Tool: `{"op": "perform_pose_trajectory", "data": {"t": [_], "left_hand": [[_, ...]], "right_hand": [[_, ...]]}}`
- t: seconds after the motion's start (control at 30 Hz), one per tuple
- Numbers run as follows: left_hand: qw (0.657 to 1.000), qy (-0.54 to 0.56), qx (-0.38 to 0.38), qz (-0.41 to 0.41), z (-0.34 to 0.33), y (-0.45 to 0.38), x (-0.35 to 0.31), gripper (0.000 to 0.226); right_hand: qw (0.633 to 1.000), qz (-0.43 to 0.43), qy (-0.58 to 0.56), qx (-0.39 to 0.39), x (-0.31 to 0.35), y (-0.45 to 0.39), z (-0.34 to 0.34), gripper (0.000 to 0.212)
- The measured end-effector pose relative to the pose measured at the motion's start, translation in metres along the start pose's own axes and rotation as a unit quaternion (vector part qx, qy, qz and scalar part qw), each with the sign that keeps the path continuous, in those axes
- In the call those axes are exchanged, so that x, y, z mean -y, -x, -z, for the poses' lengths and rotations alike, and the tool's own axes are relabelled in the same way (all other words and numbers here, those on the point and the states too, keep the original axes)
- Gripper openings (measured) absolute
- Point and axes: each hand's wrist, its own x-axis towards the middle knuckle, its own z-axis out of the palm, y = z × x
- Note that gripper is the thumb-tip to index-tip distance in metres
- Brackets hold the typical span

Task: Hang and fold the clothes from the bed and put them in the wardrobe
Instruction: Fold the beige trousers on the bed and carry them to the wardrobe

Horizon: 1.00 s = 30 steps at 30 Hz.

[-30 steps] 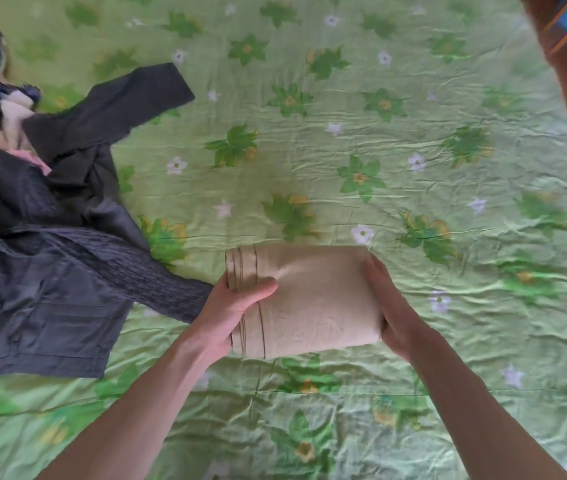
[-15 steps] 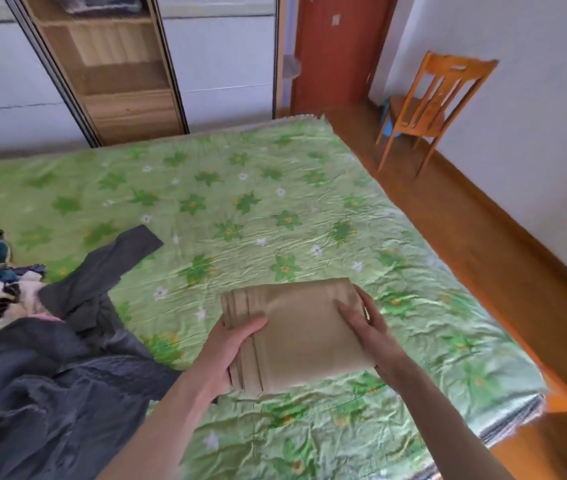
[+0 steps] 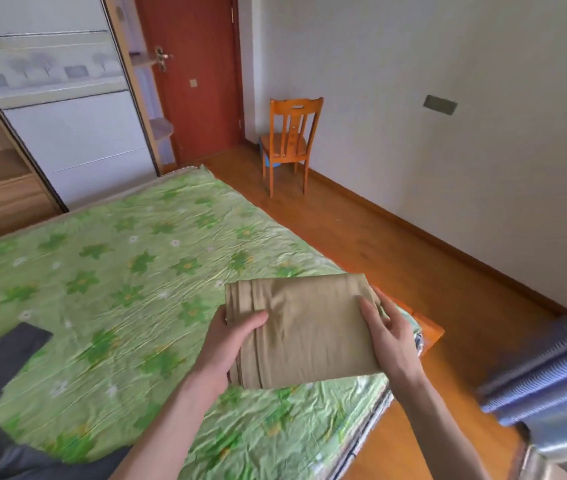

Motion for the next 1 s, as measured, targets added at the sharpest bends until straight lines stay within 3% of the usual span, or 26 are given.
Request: {"op": "perform_pose_trajectory", "data": {"t": [0.23,0.3,0.4,0.53,0.67,0.73,0.8,0.87,1.0], "left_hand": [[0.996,-0.009,0.081,0.02,-0.146,-0.02,-0.012,0.069],[0.992,0.006,0.126,0.026,-0.186,-0.025,-0.017,0.073],[0.992,-0.009,0.128,0.007,-0.245,-0.029,-0.02,0.084],[0.993,-0.023,0.106,-0.042,-0.336,-0.03,-0.027,0.051],[0.995,0.003,0.08,-0.061,-0.404,-0.049,-0.041,0.035],[0.993,0.002,0.087,-0.086,-0.428,-0.063,-0.047,0.055],[0.99,-0.02,0.104,-0.088,-0.449,-0.083,-0.054,0.092],[0.988,-0.042,0.113,-0.094,-0.472,-0.106,-0.062,0.101],[0.989,-0.037,0.097,-0.106,-0.525,-0.149,-0.076,0.066]], "right_hand": [[0.999,0.025,-0.029,-0.038,0.004,-0.042,0.137,0.056],[0.997,0.028,-0.041,-0.063,0.007,-0.061,0.176,0.054],[0.995,0.032,-0.051,-0.083,0.009,-0.091,0.232,0.047],[0.993,0.041,-0.042,-0.103,0.016,-0.127,0.299,0.053],[0.992,0.041,-0.041,-0.116,0.024,-0.159,0.35,0.054],[0.99,0.042,-0.045,-0.124,0.027,-0.178,0.37,0.052],[0.989,0.044,-0.047,-0.135,0.028,-0.198,0.386,0.052],[0.988,0.046,-0.045,-0.144,0.029,-0.22,0.4,0.054],[0.986,0.043,-0.041,-0.153,0.028,-0.275,0.433,0.058]]}}
